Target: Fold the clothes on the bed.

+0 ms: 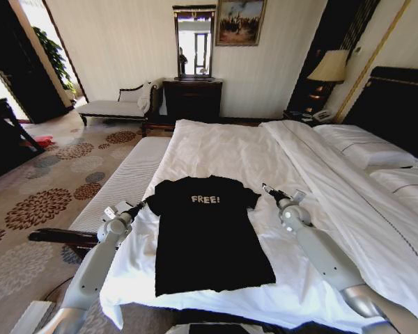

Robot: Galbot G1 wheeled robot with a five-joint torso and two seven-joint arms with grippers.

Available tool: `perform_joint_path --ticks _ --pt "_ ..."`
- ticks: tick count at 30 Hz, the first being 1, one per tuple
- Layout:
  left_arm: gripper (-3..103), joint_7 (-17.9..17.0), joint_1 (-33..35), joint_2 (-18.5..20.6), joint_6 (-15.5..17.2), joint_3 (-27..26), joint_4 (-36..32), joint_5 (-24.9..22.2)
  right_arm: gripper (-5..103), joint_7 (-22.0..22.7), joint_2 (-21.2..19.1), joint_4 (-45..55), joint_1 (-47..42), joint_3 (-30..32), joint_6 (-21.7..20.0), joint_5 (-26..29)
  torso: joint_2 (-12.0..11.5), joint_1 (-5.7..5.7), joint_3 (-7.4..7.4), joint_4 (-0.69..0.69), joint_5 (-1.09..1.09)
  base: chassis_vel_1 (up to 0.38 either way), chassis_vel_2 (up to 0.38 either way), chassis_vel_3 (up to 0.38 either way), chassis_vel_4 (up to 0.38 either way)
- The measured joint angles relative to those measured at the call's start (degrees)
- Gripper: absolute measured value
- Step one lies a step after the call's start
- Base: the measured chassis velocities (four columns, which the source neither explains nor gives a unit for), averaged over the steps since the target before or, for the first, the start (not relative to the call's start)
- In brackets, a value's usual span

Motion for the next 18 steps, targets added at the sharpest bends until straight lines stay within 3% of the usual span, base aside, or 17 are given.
perform_joint_path --ticks 3,5,6,8,9,12,13,15,18 --pt "52 0.23 -0.45 -0.17 -0.40 0.21 0.72 0.77 100 0.00 -0.04 -0.21 -0.11 0.06 0.01 0.00 0.00 0.00 0.00 -0.01 0.00 0.000 0.000 0.000 0.000" --pt "52 0.28 -0.60 -0.20 -0.48 0.29 0.88 0.91 100 0.00 -0.04 -0.29 -0.11 0.06 0.02 0.00 0.00 0.00 0.00 -0.01 0.00 0.000 0.000 0.000 0.000" --pt "62 0.31 -0.78 -0.27 -0.53 0.37 1.07 0.99 100 0.00 -0.04 -0.37 -0.12 0.07 0.04 -0.01 0.00 0.00 0.00 -0.01 0.00 0.000 0.000 0.000 0.000" --pt "62 0.33 -0.86 -0.31 -0.53 0.41 1.15 1.01 100 0.00 -0.03 -0.41 -0.12 0.07 0.04 -0.01 0.00 0.00 0.00 0.00 0.00 0.000 0.000 0.000 0.000" --pt "74 0.40 -1.04 -0.42 -0.54 0.50 1.29 1.03 100 0.00 0.00 -0.48 -0.12 0.07 0.05 -0.04 0.00 0.00 0.00 0.00 0.00 0.000 0.000 0.000 0.000" --pt "82 0.46 -1.34 -0.58 -0.55 0.65 1.64 1.08 100 0.00 0.07 -0.63 -0.08 0.05 0.07 -0.07 0.00 0.00 0.00 0.00 0.00 0.000 0.000 0.000 0.000" --pt "77 0.49 -1.50 -0.66 -0.57 0.71 1.83 1.12 100 0.00 0.09 -0.68 -0.04 0.04 0.07 -0.08 0.00 0.00 0.00 0.00 0.00 0.000 0.000 0.000 0.000" --pt "77 0.52 -1.61 -0.74 -0.60 0.75 1.94 1.12 100 0.00 0.10 -0.68 -0.02 0.04 0.08 -0.08 0.00 0.00 0.00 0.00 0.00 0.000 0.000 0.000 0.000" --pt "64 0.59 -1.96 -1.03 -0.67 0.81 2.18 1.12 100 -0.02 0.11 -0.74 -0.03 0.04 0.09 -0.08 0.00 0.00 0.00 0.00 0.00 0.000 0.000 0.000 0.000"
